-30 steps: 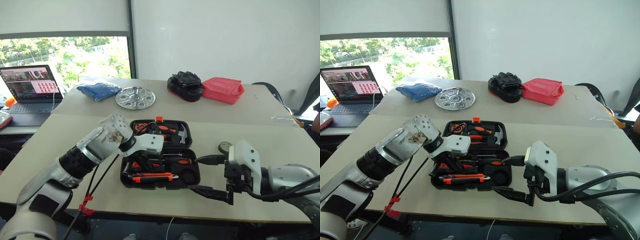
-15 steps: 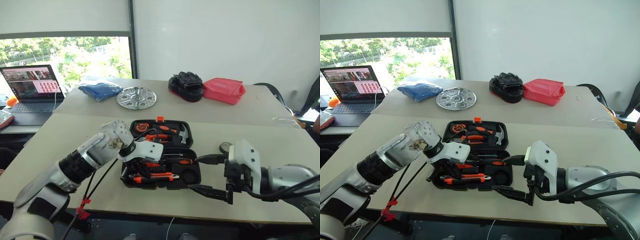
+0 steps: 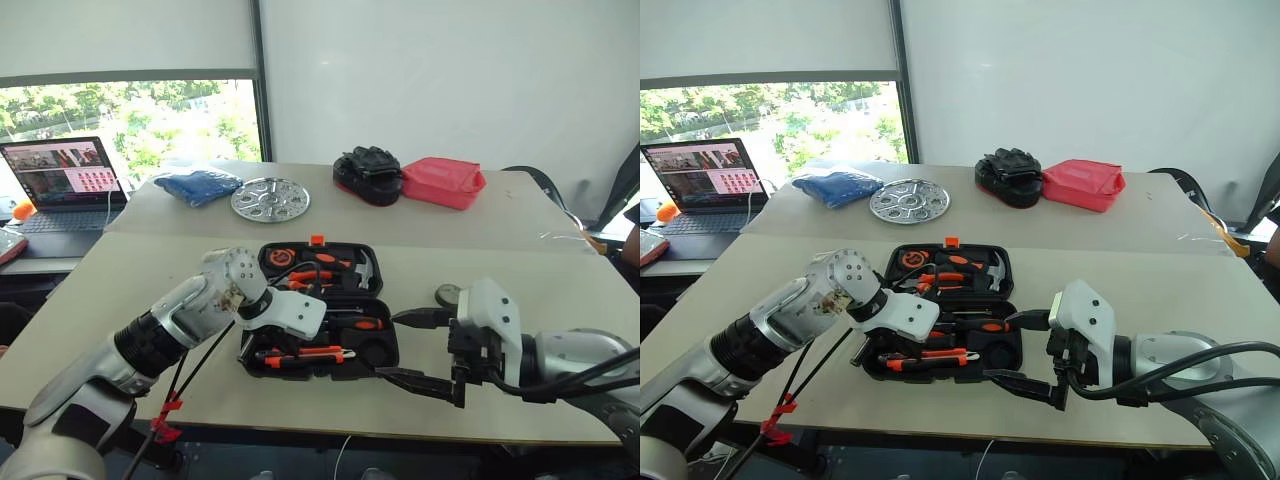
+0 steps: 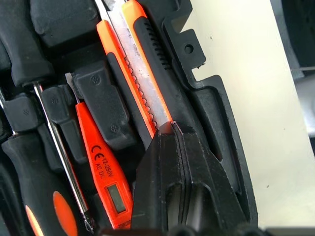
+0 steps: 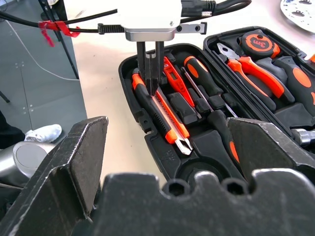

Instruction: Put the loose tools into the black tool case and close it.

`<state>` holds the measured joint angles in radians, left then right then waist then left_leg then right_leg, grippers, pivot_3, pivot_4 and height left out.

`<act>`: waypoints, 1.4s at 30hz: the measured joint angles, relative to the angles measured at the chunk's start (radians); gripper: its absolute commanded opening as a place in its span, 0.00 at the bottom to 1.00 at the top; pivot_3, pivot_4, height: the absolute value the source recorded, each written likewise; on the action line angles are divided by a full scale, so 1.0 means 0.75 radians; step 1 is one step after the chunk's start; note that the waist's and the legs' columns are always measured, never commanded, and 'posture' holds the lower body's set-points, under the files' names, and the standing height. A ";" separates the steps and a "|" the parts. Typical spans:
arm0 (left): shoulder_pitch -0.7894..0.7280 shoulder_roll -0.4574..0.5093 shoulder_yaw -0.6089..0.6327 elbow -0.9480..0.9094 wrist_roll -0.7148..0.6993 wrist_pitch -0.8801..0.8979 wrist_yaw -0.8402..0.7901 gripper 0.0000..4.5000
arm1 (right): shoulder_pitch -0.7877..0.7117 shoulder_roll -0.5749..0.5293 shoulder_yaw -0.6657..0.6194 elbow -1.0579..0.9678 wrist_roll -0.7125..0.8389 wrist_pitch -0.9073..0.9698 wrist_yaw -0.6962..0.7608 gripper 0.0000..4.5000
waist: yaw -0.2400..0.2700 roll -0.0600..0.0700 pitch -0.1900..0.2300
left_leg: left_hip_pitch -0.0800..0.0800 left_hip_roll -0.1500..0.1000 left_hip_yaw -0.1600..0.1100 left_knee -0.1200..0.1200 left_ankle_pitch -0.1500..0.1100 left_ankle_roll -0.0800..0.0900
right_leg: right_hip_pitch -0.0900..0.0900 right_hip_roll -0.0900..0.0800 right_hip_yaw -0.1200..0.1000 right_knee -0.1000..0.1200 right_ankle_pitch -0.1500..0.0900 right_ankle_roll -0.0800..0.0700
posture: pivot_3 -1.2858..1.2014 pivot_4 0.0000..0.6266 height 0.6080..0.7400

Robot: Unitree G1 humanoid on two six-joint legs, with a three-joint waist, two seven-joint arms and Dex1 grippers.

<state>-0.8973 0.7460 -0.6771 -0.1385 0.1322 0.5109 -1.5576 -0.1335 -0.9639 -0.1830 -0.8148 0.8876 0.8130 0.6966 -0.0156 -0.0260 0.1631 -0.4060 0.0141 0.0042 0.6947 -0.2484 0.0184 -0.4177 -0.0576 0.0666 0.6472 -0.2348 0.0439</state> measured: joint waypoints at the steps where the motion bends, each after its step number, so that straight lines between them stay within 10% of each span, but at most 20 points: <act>1: 0.010 0.000 0.000 -0.007 0.012 -0.010 0.000 0.01 | 0.000 0.000 0.000 0.000 0.000 0.000 -0.001 1.00 | 0.000 0.001 -0.001 | 0.000 0.000 0.000 0.000 0.000 0.000 | 0.000 0.000 0.000 0.000 0.000 0.000 | 0.52 0.24 1.00; 31: 0.097 -0.084 0.007 0.053 0.189 -0.178 -0.024 0.01 | 0.046 0.008 0.010 -0.001 0.040 0.009 -0.038 1.00 | 0.001 0.010 -0.043 | 0.040 0.000 0.001 -0.017 -0.005 0.008 | 0.040 -0.001 0.004 -0.016 -0.019 0.010 | 0.52 0.24 1.00; 42: -0.016 -0.026 0.008 0.143 -0.151 0.146 -0.048 0.01 | 0.037 -0.008 0.007 0.005 0.040 0.009 -0.028 1.00 | -0.001 0.006 -0.039 | 0.016 0.000 -0.004 -0.021 -0.006 0.008 | 0.017 0.001 0.003 -0.019 -0.017 0.009 | 0.52 0.24 1.00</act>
<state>-0.9090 0.7268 -0.6708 -0.0315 0.0193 0.6202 -1.5938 -0.1057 -0.9698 -0.1780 -0.8112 0.9177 0.8196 0.6754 -0.0165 -0.0219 0.1337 -0.3936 0.0140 0.0014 0.6788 -0.2525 0.0245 -0.4051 -0.0571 0.0691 0.6327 -0.2476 0.0506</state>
